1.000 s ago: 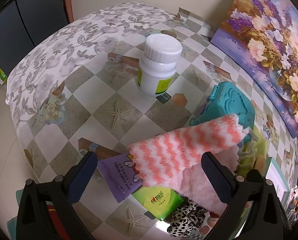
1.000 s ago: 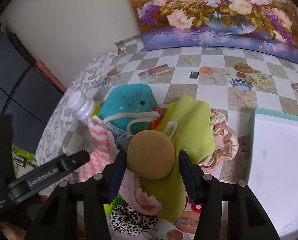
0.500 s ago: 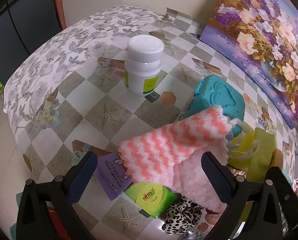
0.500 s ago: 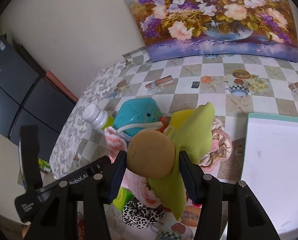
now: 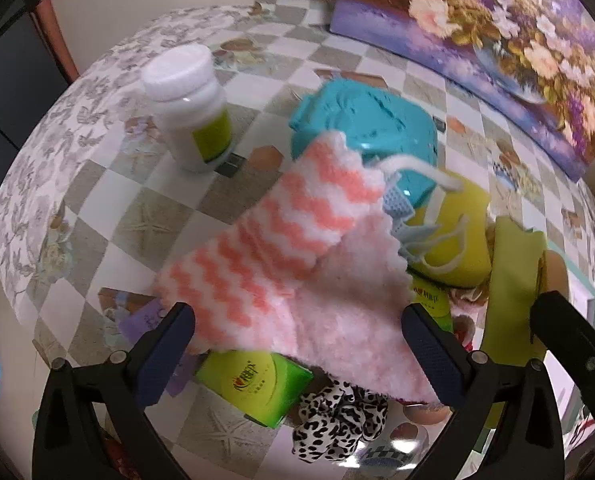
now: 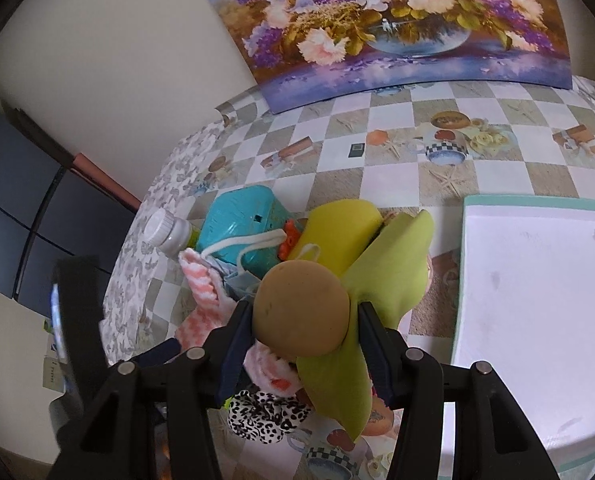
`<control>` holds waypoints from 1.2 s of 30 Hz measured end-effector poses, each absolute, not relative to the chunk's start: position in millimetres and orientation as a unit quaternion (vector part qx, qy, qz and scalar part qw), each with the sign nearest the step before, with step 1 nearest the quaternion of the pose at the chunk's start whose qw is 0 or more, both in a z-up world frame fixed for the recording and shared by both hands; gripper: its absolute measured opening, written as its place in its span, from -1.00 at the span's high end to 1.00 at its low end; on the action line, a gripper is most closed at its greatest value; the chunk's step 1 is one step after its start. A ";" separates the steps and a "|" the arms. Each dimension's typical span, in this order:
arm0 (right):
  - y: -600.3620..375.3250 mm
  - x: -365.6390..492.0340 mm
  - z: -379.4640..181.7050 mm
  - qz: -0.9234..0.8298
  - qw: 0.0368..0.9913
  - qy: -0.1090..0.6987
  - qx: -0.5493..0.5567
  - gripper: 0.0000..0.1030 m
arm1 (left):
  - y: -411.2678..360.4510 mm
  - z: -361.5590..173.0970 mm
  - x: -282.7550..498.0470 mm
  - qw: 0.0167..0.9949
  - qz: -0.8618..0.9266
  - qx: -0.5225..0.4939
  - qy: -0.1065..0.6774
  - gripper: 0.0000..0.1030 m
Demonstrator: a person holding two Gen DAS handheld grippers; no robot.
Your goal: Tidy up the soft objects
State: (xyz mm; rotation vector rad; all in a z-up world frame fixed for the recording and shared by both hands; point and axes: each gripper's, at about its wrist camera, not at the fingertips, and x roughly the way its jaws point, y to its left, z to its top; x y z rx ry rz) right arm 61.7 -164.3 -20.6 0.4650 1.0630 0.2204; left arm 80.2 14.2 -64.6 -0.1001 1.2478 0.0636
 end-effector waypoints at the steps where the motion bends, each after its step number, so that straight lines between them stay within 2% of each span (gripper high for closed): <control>1: -165.1 61.6 -21.6 0.102 0.829 0.503 0.220 -0.10 | 13.7 -65.8 80.4 0.810 0.029 -0.045 0.584 -0.94; 2: -165.8 61.6 -22.4 0.100 0.829 0.504 0.220 -0.11 | 12.7 -66.5 81.2 0.811 0.029 -0.043 0.583 -0.90; 5: -167.6 62.0 -26.1 0.100 0.824 0.510 0.224 -0.11 | 10.7 -69.6 84.5 0.811 0.022 -0.039 0.584 -0.55; 10: -169.3 63.7 -32.9 0.098 0.818 0.519 0.230 -0.12 | 11.6 -72.3 85.6 0.806 -0.002 -0.057 0.590 0.36; 13: -168.8 64.1 -36.4 0.097 0.815 0.523 0.228 -0.12 | 14.9 -71.3 85.3 0.806 -0.004 -0.072 0.587 0.63; 21: -159.9 68.7 -52.5 0.095 0.806 0.548 0.206 -0.12 | 32.4 -60.3 81.4 0.819 0.008 -0.109 0.564 0.74; 24: -158.0 69.5 -57.9 0.092 0.802 0.555 0.201 -0.13 | 34.8 -59.0 80.5 0.821 0.010 -0.112 0.560 0.75; 27: -156.1 69.1 -59.7 0.092 0.800 0.558 0.198 -0.23 | 34.0 -59.3 79.3 0.820 0.009 -0.108 0.562 0.75; 36: -151.4 68.2 -52.8 0.092 0.811 0.552 0.172 -0.24 | 35.8 -67.9 82.4 0.806 0.007 -0.119 0.580 0.74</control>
